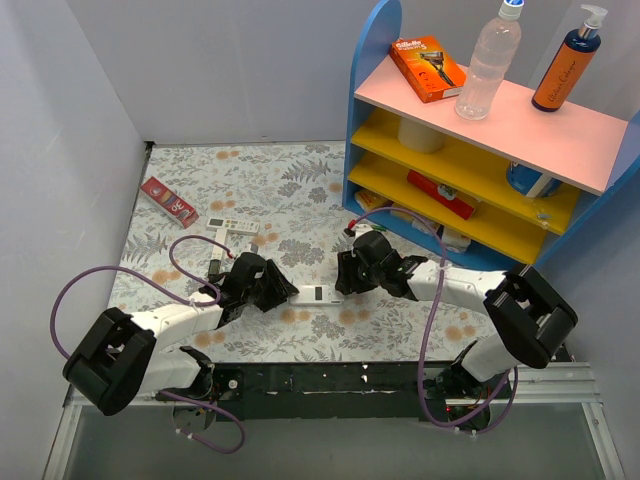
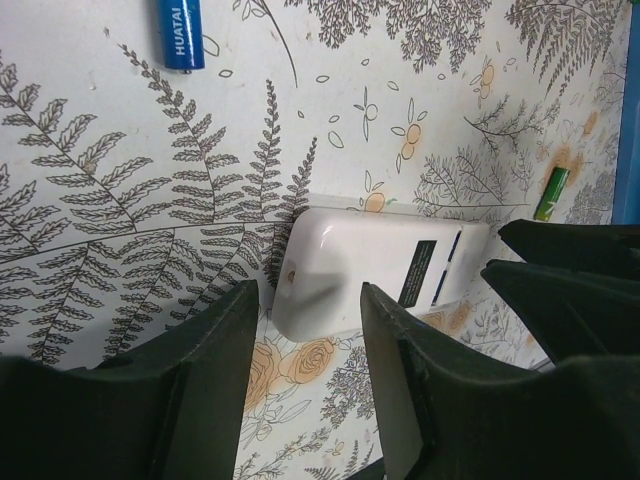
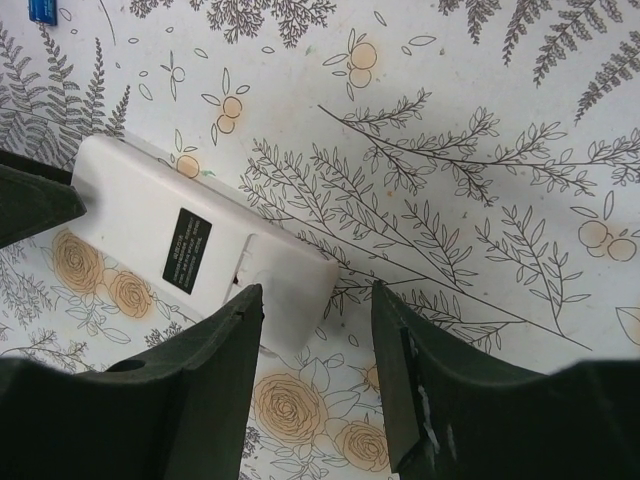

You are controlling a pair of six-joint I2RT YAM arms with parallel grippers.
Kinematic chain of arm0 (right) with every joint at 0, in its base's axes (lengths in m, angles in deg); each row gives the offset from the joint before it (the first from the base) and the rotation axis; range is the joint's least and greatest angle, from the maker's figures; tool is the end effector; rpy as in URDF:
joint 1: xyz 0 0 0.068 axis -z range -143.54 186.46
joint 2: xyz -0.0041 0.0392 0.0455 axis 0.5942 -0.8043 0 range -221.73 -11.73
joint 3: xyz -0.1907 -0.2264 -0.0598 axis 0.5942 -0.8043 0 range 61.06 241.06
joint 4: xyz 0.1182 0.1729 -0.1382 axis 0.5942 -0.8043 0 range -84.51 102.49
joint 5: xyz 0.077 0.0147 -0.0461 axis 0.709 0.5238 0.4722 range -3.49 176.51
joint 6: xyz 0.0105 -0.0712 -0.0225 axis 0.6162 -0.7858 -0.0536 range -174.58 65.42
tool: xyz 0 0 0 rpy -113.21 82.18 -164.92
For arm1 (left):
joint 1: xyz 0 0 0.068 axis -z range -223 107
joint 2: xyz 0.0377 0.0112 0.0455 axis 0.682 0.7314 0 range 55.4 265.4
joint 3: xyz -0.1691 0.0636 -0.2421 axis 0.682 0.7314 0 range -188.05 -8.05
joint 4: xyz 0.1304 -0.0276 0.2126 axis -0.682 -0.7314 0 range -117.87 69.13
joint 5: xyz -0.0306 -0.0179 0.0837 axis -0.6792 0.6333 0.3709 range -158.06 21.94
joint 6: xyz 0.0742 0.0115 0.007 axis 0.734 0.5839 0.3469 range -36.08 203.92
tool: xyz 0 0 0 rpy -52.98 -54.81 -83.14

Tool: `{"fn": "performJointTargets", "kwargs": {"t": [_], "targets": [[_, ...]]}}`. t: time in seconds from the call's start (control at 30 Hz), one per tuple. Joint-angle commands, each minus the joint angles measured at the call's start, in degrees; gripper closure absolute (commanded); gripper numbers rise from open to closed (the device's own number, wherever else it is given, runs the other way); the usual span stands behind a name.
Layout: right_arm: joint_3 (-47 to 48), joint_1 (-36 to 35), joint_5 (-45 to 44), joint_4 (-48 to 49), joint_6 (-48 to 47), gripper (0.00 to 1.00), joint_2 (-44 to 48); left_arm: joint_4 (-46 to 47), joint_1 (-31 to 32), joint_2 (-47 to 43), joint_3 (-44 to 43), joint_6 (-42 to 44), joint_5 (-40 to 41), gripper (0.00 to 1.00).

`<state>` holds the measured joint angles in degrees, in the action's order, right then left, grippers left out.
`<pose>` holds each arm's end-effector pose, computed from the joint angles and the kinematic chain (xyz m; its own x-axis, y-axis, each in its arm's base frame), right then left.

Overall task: Load the batteries into the remote control
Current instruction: Load the battery cover into the remote control.

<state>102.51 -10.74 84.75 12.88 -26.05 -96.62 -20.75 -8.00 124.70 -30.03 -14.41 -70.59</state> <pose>0.2088 0.2227 0.1953 -0.7506 -0.1077 -0.6520 -0.4092 0.8505 0.3305 0.1720 -0.1240 0.1566 -0.5042 -0.8537 0.1304 -0.6811 0.3003 -0.6677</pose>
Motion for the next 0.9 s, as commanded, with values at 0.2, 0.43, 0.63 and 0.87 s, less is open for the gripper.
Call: {"fn": "performJointTargets", "kwargs": {"t": [0.2,0.43,0.63,0.87], "targets": [[0.1,0.2,1.3,3.0,0.8,0.47,-1.9,-0.8,0.2,0.2,0.1,0.6,-0.9,0.55],[0.0,-0.4,1.1,2.5,1.1,0.47,-2.7,-0.5,0.2,0.0,0.4,0.4,-1.2,0.57],[0.0,-1.4,1.3,1.5,1.3,0.48,-2.5,-0.4,0.2,0.0,0.4,0.2,-1.4,0.59],[-1.2,-2.0,0.9,0.6,2.4,0.49,-1.1,-0.5,0.3,-0.2,1.0,-0.5,-2.0,0.64]]}}
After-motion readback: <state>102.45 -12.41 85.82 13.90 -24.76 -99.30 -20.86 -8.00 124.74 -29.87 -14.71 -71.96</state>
